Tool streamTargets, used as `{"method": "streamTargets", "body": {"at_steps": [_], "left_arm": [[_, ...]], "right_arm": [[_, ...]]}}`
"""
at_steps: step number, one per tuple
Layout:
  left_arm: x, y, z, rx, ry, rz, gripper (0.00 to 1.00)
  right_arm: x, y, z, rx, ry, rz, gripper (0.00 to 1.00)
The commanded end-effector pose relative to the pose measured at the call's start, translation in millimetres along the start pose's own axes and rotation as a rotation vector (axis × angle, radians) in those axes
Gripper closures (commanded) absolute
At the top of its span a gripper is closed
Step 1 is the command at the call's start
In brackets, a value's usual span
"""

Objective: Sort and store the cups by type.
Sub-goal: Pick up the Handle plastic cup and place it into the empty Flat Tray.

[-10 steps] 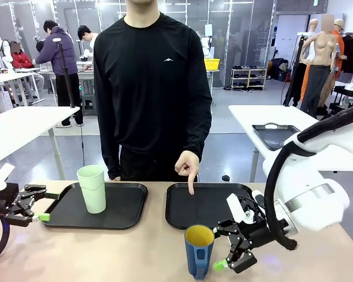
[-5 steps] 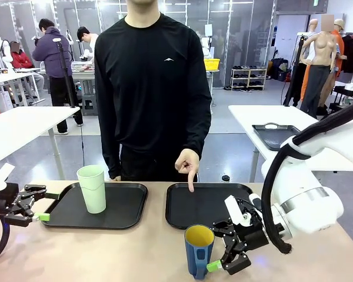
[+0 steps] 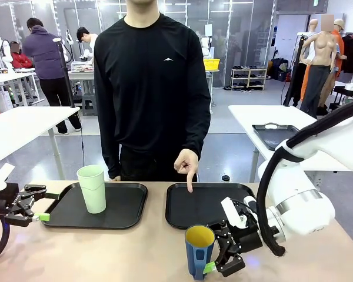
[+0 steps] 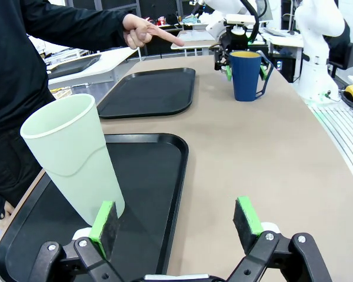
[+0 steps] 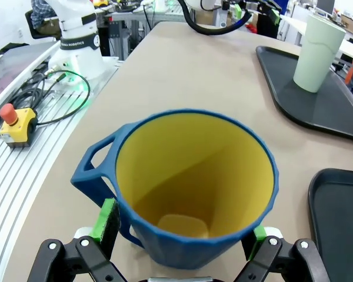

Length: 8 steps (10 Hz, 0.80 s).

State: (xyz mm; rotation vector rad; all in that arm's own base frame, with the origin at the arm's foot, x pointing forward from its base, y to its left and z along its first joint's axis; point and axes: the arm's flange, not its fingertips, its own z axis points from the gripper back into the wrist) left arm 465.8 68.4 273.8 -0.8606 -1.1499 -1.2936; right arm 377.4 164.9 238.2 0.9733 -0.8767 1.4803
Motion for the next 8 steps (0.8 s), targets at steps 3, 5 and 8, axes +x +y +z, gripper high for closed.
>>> {"method": "streamTargets", "body": {"at_steps": [3,5,8], "left_arm": [[-0.2,4.0,-0.6,-0.003,0.007,-0.001,0.0],[-0.2,4.0,-0.6,-0.003,0.007,-0.001,0.0],[-0.2,4.0,-0.6,-0.003,0.007,-0.001,0.0]], "right_arm": [[-9.6,-2.2,-11.4,-0.025,-0.102,0.043,0.0],[-11.0,-4.2,-14.9,-0.01,-0.093,0.026,0.0],[-11.4,-5.7,-17.1,0.015,-0.065,0.008,0.16]]}}
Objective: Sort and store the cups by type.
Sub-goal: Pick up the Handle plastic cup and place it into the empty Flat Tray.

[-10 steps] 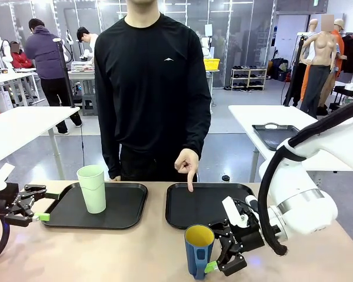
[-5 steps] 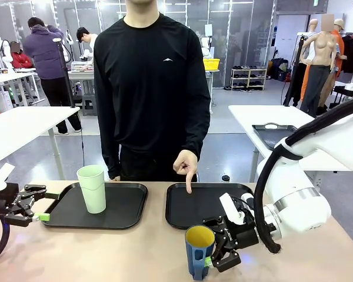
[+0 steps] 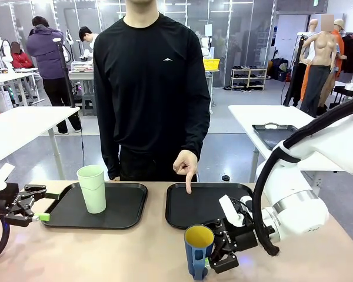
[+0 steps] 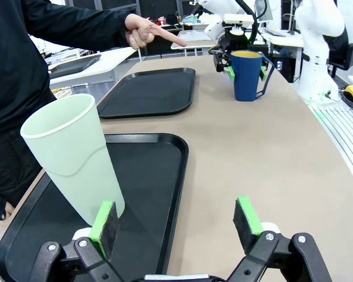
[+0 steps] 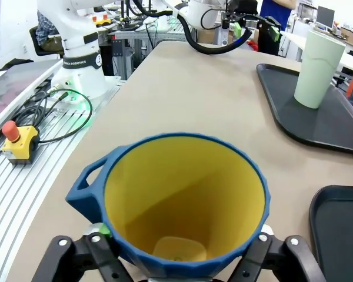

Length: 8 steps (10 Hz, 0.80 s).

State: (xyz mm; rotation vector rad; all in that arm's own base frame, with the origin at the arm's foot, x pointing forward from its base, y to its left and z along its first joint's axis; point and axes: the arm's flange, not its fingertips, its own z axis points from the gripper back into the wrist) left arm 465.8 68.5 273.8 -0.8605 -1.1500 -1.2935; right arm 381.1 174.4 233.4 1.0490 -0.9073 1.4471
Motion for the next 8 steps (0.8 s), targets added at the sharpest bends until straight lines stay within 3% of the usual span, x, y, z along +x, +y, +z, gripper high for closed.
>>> {"method": "streamTargets", "body": {"at_steps": [1,2,3,4,8], "left_arm": [[-0.1,3.9,-0.6,-0.003,0.007,-0.001,0.0],[-0.1,3.9,-0.6,-0.003,0.007,-0.001,0.0],[-0.1,3.9,-0.6,-0.003,0.007,-0.001,0.0],[-0.1,3.9,-0.6,-0.003,0.007,-0.001,0.0],[-0.1,3.9,-0.6,-0.003,0.007,-0.001,0.0]], "right_arm": [[-9.6,-1.3,-5.8,0.007,0.005,0.024,0.32],[-8.4,-1.5,-4.5,0.007,0.0,0.02,0.23],[-8.2,-1.6,-3.4,0.005,0.003,0.02,0.5],[-6.3,-1.6,-2.1,-0.001,0.011,0.011,0.4],[31.4,-13.5,14.1,-0.048,0.065,-0.001,0.4]]}}
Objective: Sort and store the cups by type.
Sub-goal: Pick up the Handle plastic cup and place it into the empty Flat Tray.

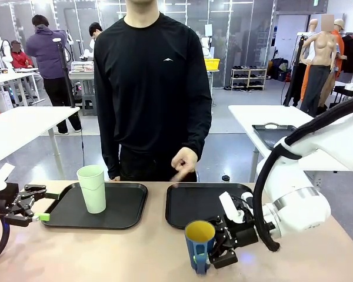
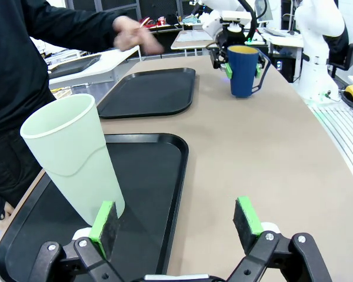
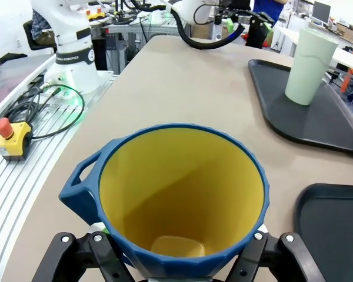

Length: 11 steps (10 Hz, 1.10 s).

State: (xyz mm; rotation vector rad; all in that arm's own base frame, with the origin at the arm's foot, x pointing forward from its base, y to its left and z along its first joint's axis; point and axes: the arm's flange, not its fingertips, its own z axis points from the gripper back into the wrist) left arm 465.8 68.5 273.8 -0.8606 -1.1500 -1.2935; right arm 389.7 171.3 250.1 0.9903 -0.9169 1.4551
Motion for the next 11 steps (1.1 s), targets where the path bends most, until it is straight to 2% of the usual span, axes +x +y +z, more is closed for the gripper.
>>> {"method": "streamTargets", "body": {"at_steps": [1,5,8,9,11], "left_arm": [[-0.1,3.9,-0.6,-0.003,0.007,-0.001,0.0],[-0.1,3.9,-0.6,-0.003,0.007,-0.001,0.0],[-0.1,3.9,-0.6,-0.003,0.007,-0.001,0.0],[-0.1,3.9,-0.6,-0.003,0.007,-0.001,0.0],[-0.1,3.9,-0.6,-0.003,0.007,-0.001,0.0]], "right_arm": [[33.4,-15.4,13.1,-0.024,0.044,0.003,0.4],[79.2,-62.9,46.8,-0.055,0.072,0.043,0.4],[91.5,-63.3,51.0,-0.079,0.071,-0.005,0.4],[86.2,-66.9,50.7,-0.075,0.07,0.05,0.4],[86.2,-66.9,50.7,-0.075,0.07,0.05,0.4]]}}
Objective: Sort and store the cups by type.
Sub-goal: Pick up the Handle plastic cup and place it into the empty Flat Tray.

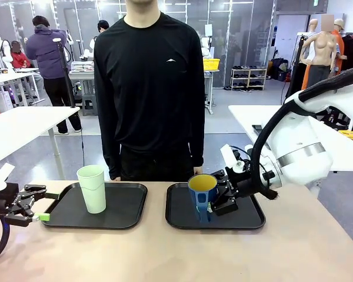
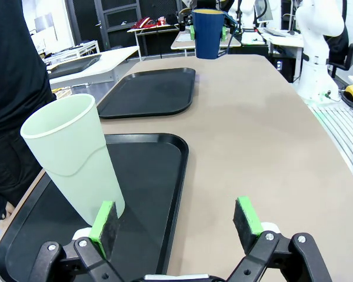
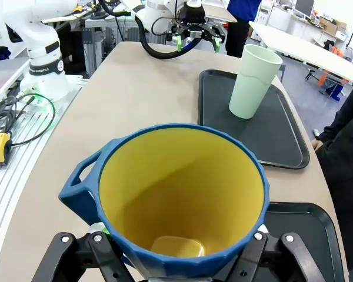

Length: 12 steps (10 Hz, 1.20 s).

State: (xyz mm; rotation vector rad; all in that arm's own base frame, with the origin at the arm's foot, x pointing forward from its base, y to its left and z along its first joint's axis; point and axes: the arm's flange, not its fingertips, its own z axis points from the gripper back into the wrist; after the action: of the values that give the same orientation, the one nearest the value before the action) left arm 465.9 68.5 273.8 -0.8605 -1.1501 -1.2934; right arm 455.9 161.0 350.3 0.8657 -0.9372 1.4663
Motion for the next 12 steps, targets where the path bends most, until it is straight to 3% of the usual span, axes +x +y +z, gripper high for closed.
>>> {"method": "streamTargets", "body": {"at_steps": [1,2,6,9,12], "left_arm": [[-0.1,3.9,-0.6,-0.003,0.008,-0.001,0.0],[-0.1,3.9,-0.6,-0.003,0.008,-0.001,0.0],[-0.1,3.9,-0.6,-0.003,0.008,-0.001,0.0],[-0.1,3.9,-0.6,-0.003,0.008,-0.001,0.0],[-0.1,3.9,-0.6,-0.003,0.008,-0.001,0.0]], "right_arm": [[-0.5,-0.2,-0.1,0.0,0.0,0.013,0.4],[0.0,0.0,0.0,0.0,0.0,0.0,0.26],[-32.8,-73.1,19.9,-0.096,-0.082,0.025,0.26],[-71.2,-124.0,23.2,-0.083,-0.099,-0.086,0.26],[-102.6,-143.1,20.3,-0.076,-0.144,-0.108,0.26]]}}
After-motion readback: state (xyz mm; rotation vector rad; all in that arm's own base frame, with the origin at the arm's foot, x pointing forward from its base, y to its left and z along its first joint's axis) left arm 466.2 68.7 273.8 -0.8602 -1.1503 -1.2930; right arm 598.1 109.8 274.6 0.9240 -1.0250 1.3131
